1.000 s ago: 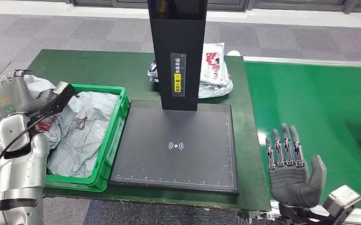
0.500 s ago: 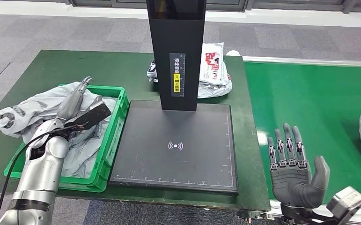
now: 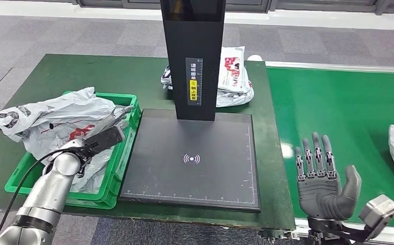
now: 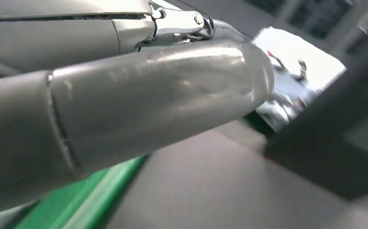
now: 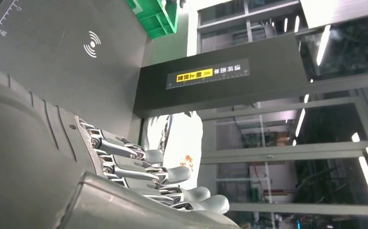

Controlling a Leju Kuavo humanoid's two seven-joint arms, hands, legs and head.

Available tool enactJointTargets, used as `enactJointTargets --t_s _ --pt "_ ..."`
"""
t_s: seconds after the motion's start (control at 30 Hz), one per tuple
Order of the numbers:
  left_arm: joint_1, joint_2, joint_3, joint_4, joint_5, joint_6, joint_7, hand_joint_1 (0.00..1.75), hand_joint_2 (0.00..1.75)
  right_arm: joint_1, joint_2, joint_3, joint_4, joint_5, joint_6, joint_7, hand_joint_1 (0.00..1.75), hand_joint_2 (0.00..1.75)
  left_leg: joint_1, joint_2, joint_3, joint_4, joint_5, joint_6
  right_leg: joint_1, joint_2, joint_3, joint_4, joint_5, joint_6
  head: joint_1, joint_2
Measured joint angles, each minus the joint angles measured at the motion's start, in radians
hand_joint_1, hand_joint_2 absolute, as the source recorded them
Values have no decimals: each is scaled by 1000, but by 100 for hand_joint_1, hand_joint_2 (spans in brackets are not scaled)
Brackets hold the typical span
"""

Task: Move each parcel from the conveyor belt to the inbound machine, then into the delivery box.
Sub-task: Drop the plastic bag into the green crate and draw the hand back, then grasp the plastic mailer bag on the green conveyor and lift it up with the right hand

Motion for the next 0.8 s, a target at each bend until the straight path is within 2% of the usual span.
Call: enactJointTargets --t_s 0.1,0.17,0.23,0.3,0.4,0.5,0.6,0.8 --pt "-16 -18 3 5 15 131 31 0 0 10 0 -1 0 7 -8 4 0 0 0 0 0 0 0 0 0 0 0 0 0 0 0 0" --pt "-27 -33 6 2 20 182 39 0 0 17 1 -3 0 10 -9 4 0 0 0 -1 0 0 0 0 0 -1 1 0 0 0 0 0" --pt "-28 -45 10 -7 19 232 33 0 87 21 2 -7 0 20 -11 6 0 0 0 -1 0 0 0 0 0 -1 1 0 0 0 0 0" --pt "-15 -65 23 -45 12 332 5 0 175 22 2 -15 -1 43 -21 17 0 0 0 0 0 0 0 0 0 0 1 0 0 0 0 0" --pt "37 -105 41 -160 41 438 -34 0 175 11 1 -39 1 100 -71 72 0 0 0 0 0 0 -1 1 -1 0 1 0 0 0 0 0" --pt "123 -143 44 -289 95 453 -45 0 175 -26 -8 -84 15 168 -132 138 0 0 -1 0 0 0 -1 1 -1 0 1 -1 -1 1 0 0" --pt "188 -172 43 -372 113 464 -49 0 175 -58 -20 -126 32 188 -143 157 0 0 -1 0 0 0 -1 1 -1 0 1 -1 -1 1 0 0" --pt "225 -189 43 -435 119 472 -51 0 175 -73 -24 -151 43 196 -140 162 0 0 0 0 0 0 -1 1 0 0 1 -1 -1 1 0 0"
